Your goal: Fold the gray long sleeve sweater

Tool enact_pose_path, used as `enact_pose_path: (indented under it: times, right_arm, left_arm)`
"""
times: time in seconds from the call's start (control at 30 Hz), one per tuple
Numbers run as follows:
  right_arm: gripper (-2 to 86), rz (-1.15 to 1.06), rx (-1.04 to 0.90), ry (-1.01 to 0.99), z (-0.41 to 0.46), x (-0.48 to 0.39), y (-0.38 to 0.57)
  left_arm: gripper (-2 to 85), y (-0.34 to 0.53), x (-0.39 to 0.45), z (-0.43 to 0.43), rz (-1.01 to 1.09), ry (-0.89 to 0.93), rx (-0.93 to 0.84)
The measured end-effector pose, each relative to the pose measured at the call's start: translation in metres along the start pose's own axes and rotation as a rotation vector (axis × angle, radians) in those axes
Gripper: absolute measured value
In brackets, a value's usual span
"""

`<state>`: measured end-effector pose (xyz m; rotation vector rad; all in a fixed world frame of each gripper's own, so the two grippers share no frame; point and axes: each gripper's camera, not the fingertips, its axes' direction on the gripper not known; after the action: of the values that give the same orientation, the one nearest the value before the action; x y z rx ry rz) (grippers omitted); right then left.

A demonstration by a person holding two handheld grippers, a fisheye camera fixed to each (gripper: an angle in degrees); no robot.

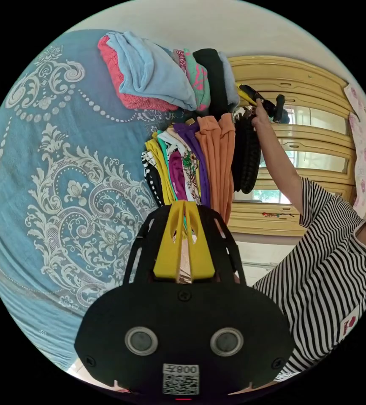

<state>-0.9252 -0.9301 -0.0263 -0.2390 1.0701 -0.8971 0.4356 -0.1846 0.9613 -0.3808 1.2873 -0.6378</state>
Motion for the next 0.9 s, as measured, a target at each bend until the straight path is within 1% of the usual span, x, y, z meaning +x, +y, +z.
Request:
enact_pose_path:
  times: [0.07, 0.13, 0.23, 0.3, 0.37, 0.47, 0.53, 0.57, 0.63, 0.67, 0.73, 0.77, 0.9]
  right_arm:
    - [11.9, -0.036, -0.039, 0.059, 0.016, -0.009, -0.001]
    - [11.2, -0.092, -0.064, 0.206, 0.034, -0.022, 0.001]
    - [9.5, -0.178, -0.108, 0.351, 0.055, -0.038, 0.009]
    - [7.9, -0.187, -0.140, 0.364, 0.063, -0.040, 0.013]
    - [6.6, -0.133, -0.158, 0.322, 0.063, -0.032, 0.015]
    - [4.7, -0.015, -0.164, 0.173, 0.054, -0.009, 0.020]
    - [3.5, 0.047, -0.119, 0.040, 0.034, 0.007, 0.031]
    - [3.3, 0.054, -0.098, 0.006, 0.027, 0.009, 0.034]
    - [2.5, 0.054, -0.023, -0.139, -0.004, 0.007, 0.051]
    - [2.3, 0.042, -0.002, -0.179, -0.013, 0.003, 0.056]
    - [1.8, -0.046, 0.053, -0.307, -0.046, -0.028, 0.083]
    - [1.8, -0.083, 0.059, -0.333, -0.054, -0.040, 0.091]
    - [1.4, -0.415, -0.008, -0.437, -0.083, -0.166, 0.163]
  left_arm:
    - [0.1, 0.012, -0.008, -0.011, -0.029, 0.034, 0.006]
    - [0.1, 0.032, -0.017, -0.030, -0.057, 0.056, 0.022]
    - [0.1, 0.059, -0.027, -0.054, -0.080, 0.046, 0.020]
    - [0.1, 0.077, -0.035, -0.071, -0.097, 0.046, 0.022]
    - [0.1, 0.096, -0.044, -0.089, -0.114, 0.065, 0.030]
    - [0.1, 0.127, -0.059, -0.122, -0.137, 0.100, 0.069]
    - [0.1, 0.151, -0.071, -0.149, -0.141, 0.115, 0.095]
    - [0.1, 0.157, -0.073, -0.156, -0.140, 0.118, 0.100]
    - [0.1, 0.177, -0.081, -0.186, -0.116, 0.127, 0.120]
    - [0.1, 0.182, -0.083, -0.194, -0.111, 0.128, 0.126]
    - [0.1, 0.203, -0.090, -0.229, -0.086, 0.140, 0.161]
    - [0.1, 0.209, -0.092, -0.238, -0.081, 0.145, 0.170]
    - [0.1, 0.259, -0.112, -0.307, -0.044, 0.156, 0.213]
